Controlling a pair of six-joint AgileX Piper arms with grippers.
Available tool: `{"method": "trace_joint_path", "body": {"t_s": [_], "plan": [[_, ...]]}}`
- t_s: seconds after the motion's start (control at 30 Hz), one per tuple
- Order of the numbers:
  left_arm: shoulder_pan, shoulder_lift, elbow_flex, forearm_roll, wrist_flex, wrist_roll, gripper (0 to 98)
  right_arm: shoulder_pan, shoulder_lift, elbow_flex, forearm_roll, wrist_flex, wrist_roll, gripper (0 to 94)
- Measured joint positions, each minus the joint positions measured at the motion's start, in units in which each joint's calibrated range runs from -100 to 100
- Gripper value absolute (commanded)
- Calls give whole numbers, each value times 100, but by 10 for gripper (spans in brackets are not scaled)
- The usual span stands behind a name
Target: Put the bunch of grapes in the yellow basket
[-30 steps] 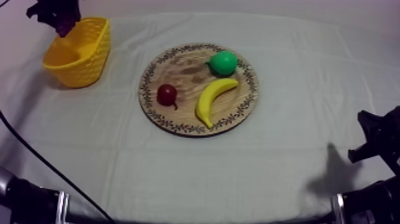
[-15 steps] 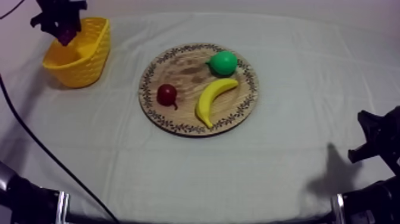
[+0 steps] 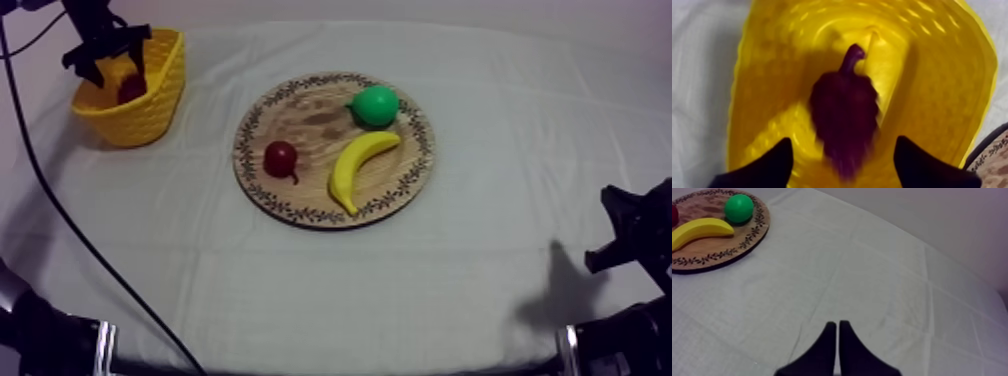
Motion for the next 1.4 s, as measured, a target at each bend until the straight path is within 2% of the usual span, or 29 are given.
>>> {"method": "trace_joint_path", "body": {"t_s": [0.13, 0.2, 0.37, 0.53, 0.83, 1.1, 1.4], "plan": [[-14, -188, 116, 23, -55, -46, 937, 0, 0, 0, 0, 0, 0, 3], [-21, -316, 199, 45, -57, -58, 926, 0, 0, 0, 0, 0, 0, 3], [-43, -761, 600, 174, -130, -127, 763, 0, 0, 0, 0, 0, 0, 3], [-15, -1353, 1111, 204, -255, -128, 635, 0, 0, 0, 0, 0, 0, 3], [17, -2655, 2245, 201, -658, -3, 536, 0, 0, 0, 0, 0, 0, 3], [21, -4080, 3579, 181, -1501, 57, 403, 0, 0, 0, 0, 0, 3, 3], [124, -5774, 5456, 141, -3123, 23, 218, 0, 0, 0, 0, 0, 3, 3]]}}
